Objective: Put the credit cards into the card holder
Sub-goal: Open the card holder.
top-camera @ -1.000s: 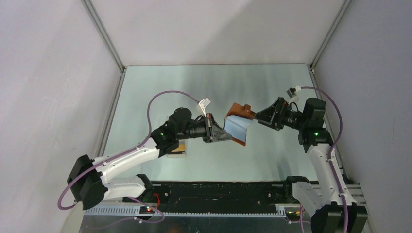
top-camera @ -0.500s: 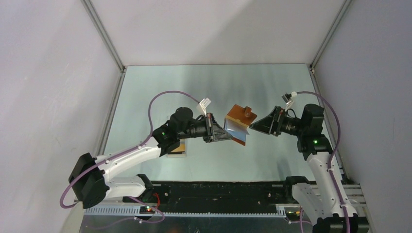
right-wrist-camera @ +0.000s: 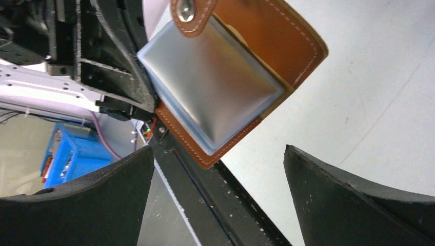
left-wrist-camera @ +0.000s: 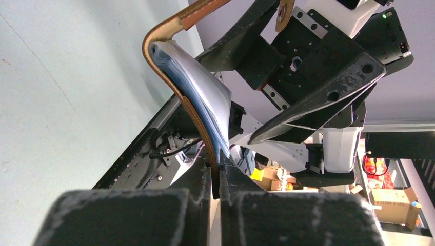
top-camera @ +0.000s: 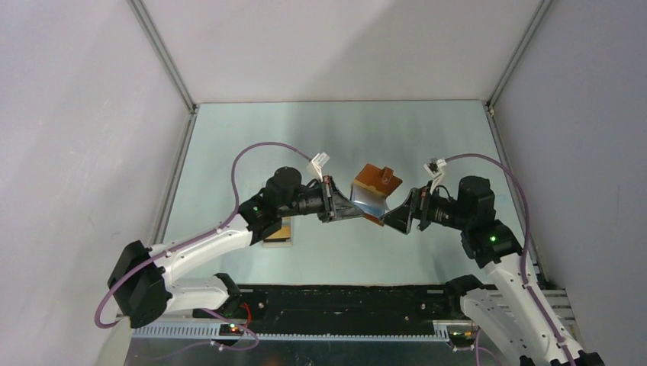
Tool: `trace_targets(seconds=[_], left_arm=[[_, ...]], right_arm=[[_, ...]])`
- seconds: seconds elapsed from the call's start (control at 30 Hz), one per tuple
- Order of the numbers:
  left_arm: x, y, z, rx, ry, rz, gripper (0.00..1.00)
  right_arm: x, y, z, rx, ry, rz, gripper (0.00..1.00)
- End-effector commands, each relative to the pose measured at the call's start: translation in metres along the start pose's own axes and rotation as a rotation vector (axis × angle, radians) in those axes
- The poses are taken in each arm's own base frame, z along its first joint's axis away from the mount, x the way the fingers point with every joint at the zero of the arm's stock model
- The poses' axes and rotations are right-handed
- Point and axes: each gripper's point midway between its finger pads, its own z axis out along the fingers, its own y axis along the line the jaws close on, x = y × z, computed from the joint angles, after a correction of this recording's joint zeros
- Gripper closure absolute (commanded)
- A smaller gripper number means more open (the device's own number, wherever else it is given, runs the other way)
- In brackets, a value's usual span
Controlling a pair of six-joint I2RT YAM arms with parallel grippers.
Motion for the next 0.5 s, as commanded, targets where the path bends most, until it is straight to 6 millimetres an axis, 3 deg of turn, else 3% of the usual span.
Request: trace_targets(seconds=[0.0,0.47], left_arm=[[-0.015,-0.029,-0.002,0.074,-0.041,0.027,1.0],[-0.009,-0.033,-0.008,0.093,-0.02,0.017,1.0]], right_arm=[[-0.002,-0.017,0.005,0.1,-0.012,-0.06,0.01],[-0.034,-0.037,0.022,0.211,-0.081,-0.023,0.01]])
